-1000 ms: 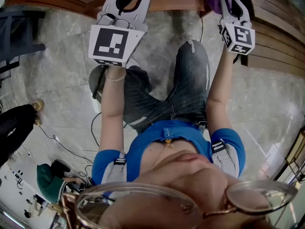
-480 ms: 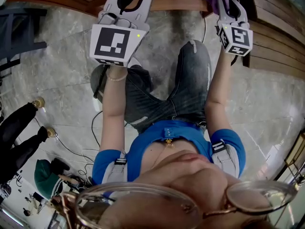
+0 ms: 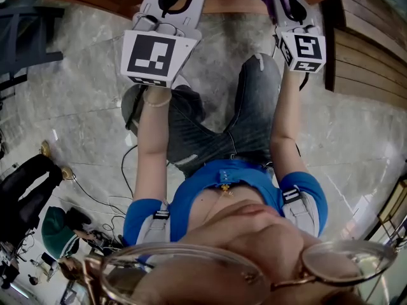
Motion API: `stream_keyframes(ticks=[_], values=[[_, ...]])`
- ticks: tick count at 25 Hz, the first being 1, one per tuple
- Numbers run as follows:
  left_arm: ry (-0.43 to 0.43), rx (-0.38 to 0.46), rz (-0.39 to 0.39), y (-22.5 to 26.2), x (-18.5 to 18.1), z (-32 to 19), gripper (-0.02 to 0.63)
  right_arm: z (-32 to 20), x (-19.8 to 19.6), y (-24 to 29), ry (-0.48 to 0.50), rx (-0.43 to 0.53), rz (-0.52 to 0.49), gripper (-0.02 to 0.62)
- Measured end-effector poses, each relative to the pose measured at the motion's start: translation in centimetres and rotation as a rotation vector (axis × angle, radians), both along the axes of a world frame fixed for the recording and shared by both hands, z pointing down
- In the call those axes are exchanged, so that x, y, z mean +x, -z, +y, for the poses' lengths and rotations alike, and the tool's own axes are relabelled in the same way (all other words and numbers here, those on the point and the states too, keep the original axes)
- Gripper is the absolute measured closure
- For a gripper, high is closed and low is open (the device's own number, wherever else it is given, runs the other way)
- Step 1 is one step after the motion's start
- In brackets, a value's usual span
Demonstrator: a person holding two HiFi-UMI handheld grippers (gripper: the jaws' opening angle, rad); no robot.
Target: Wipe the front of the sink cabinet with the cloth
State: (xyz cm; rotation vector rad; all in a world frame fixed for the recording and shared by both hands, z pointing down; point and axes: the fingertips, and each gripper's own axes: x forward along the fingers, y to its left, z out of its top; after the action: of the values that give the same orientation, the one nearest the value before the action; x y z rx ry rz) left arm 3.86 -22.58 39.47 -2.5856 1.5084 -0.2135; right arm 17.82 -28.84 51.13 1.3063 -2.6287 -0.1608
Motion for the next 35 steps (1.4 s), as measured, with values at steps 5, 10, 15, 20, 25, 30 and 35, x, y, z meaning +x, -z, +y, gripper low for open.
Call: stream_keyframes(ticks=[5, 10, 15, 20, 25, 30, 35], values=[[0.005, -0.004, 0.001, -0.2, -0.2, -0.1, 0.606, 0.7, -2.8, 0.0, 0.056, -0.009, -0.021, 0.541], [0.009, -0.005, 0.0, -0.2, -0.3, -0.1, 0.606, 1.3, -6.2, 0.2, 0.122, -0.011, -0.05, 0.541], [0.014, -0.006, 0.003, -0.3, -0.5, -0.1, 0.606, 1.8, -9.1, 0.7, 0.175, -0.008, -0.057, 0.541], [0.015, -0.006, 0.004, -0.3, -0.5, -0.1, 0.606, 1.8, -9.0, 0.8, 0.165, -0.004, -0.063, 0.541], [0.012, -0.012, 0.008, -0.4, -0.4, -0.3, 0.606, 1.8, -8.9, 0.9, 0.168, -0.002, -0.058, 0.541], [0.005, -0.027, 0.008, -0.8, -0.3, -0.4, 0.606, 1.9, -9.0, 0.9, 0.174, -0.005, -0.053, 0.541], [-0.012, -0.059, 0.021, -1.4, -0.2, -0.8, 0.606, 2.2, -8.5, 2.1, 0.162, 0.0, -0.077, 0.541]])
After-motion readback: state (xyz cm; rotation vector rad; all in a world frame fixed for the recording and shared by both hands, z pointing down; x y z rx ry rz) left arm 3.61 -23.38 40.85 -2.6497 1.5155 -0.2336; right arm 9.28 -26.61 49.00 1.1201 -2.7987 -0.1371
